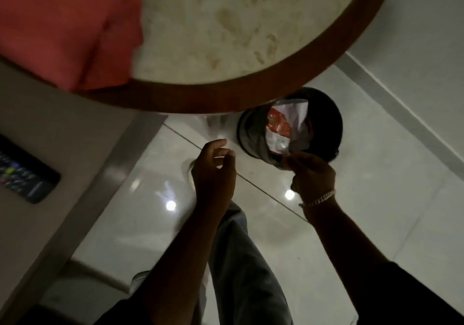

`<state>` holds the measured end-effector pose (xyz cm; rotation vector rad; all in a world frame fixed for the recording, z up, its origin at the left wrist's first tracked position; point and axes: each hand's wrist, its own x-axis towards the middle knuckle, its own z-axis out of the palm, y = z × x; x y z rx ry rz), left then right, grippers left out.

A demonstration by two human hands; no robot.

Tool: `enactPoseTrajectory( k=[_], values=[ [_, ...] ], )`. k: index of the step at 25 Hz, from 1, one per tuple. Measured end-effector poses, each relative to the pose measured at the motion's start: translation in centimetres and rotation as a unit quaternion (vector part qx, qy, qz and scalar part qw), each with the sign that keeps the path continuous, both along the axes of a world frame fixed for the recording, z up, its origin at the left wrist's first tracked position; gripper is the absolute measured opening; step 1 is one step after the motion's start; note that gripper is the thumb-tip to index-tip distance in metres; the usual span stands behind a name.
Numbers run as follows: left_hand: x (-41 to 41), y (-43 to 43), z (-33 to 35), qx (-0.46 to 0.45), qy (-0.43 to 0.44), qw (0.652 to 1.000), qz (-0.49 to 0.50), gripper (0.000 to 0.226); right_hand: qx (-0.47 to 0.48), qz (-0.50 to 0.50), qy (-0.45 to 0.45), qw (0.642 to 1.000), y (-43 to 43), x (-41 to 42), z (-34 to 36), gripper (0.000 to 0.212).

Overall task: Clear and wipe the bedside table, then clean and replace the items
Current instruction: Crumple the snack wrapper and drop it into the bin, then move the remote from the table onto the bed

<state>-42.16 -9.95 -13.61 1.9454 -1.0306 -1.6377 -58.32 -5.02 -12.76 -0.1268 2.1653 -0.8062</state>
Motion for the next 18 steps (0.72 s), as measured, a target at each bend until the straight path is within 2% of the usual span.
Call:
enactPoseTrajectory(
  k=[3,6,8,10,12,14,16,18],
  values=[
    [5.7,-0.8,1.9,-0.008,0.008,0.995,0.098,0.026,-0.023,0.175,-0.031,0.984,-3.7,7.2,1.3,0.021],
    [12.2,-1.4,3.9,-0.047,0.012,0.978,0.205,0.027,-0.072,0.304,-0.079,0.947,-7.1,16.0,2.8,0.029],
    [16.6,-1.4,4.3,-0.097,0.006,0.955,0.281,0.025,-0.099,0.374,-0.063,0.920,-8.8,21.6,3.7,0.026],
    [20.0,-1.8,4.9,-0.139,0.012,0.926,0.350,0.018,-0.129,0.402,-0.062,0.904,-10.5,25.9,4.1,0.020],
    [23.3,-2.0,5.4,-0.164,-0.025,0.904,0.394,0.016,-0.138,0.440,-0.058,0.886,-12.0,29.9,3.9,0.016],
    [26.1,-1.9,4.7,-0.146,-0.126,0.891,0.411,0.016,-0.133,0.492,-0.041,0.859,-13.2,33.0,3.1,0.021],
    [27.4,-2.3,3.6,-0.081,-0.202,0.909,0.357,0.019,-0.107,0.546,-0.010,0.831,-14.1,34.7,2.0,0.031],
    [28.1,-2.8,3.0,-0.051,-0.189,0.928,0.318,0.022,-0.077,0.578,-0.007,0.812,-14.5,35.8,1.0,0.035]
  ],
)
